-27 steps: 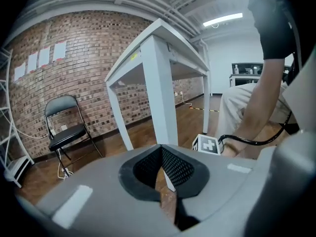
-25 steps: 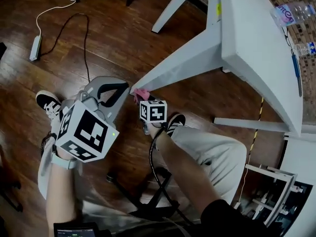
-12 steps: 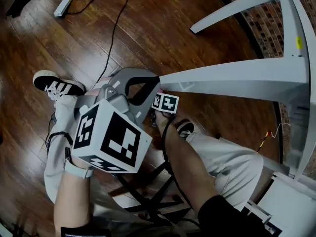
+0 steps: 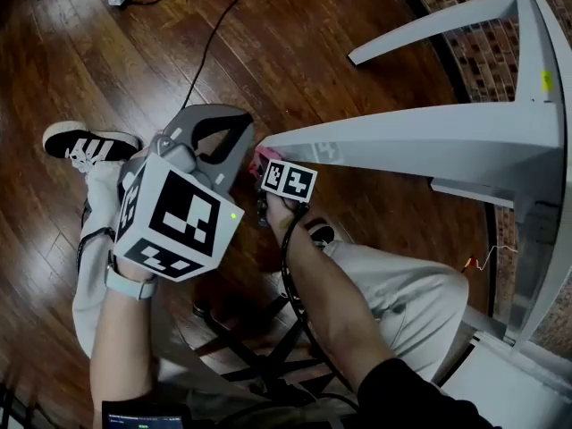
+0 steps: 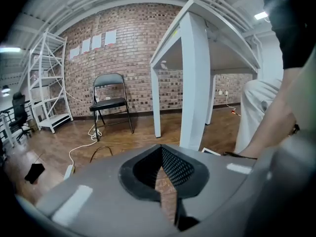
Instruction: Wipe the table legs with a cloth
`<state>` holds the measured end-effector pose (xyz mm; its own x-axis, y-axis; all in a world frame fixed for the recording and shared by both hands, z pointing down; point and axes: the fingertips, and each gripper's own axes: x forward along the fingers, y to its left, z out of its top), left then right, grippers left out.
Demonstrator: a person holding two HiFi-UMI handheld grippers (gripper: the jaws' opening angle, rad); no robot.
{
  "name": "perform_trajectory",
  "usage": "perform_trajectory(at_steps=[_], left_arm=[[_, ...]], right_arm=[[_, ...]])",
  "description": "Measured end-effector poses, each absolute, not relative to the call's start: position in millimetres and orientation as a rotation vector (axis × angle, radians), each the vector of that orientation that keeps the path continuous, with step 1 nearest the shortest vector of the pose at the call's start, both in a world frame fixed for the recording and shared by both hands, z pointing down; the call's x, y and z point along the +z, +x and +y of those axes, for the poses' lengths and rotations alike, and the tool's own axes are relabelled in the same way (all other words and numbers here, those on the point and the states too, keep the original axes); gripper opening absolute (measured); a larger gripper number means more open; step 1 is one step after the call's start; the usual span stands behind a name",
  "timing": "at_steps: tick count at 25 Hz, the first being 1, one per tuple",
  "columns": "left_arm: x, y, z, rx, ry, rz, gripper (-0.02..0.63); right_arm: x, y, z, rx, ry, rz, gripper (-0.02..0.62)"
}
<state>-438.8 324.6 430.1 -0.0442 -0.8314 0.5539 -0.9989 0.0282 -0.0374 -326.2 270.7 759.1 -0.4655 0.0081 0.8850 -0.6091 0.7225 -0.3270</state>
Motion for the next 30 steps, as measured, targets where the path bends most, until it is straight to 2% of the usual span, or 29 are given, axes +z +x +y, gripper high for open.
perform_trajectory(at_steps=[9, 18, 24, 30], left_arm=[[437, -400, 306, 0.699, 1.99, -1.862, 0.002], [408, -382, 319, 0.695, 2.109, -1.881, 0.002], [393, -377, 327, 0.699, 2.16, -1.882, 0.002], [373, -349, 332, 0.56, 2.29, -1.882, 0.002]], right_arm=[[612, -327, 272, 0.846, 0.437, -2.138, 0.107], [431, -322, 258, 0.829, 0.469, -2.4, 0.107], [313, -321, 255, 0.712, 0.546, -2.609, 0.107], [224, -324, 253, 0.568, 0.582, -2.769, 0.107]])
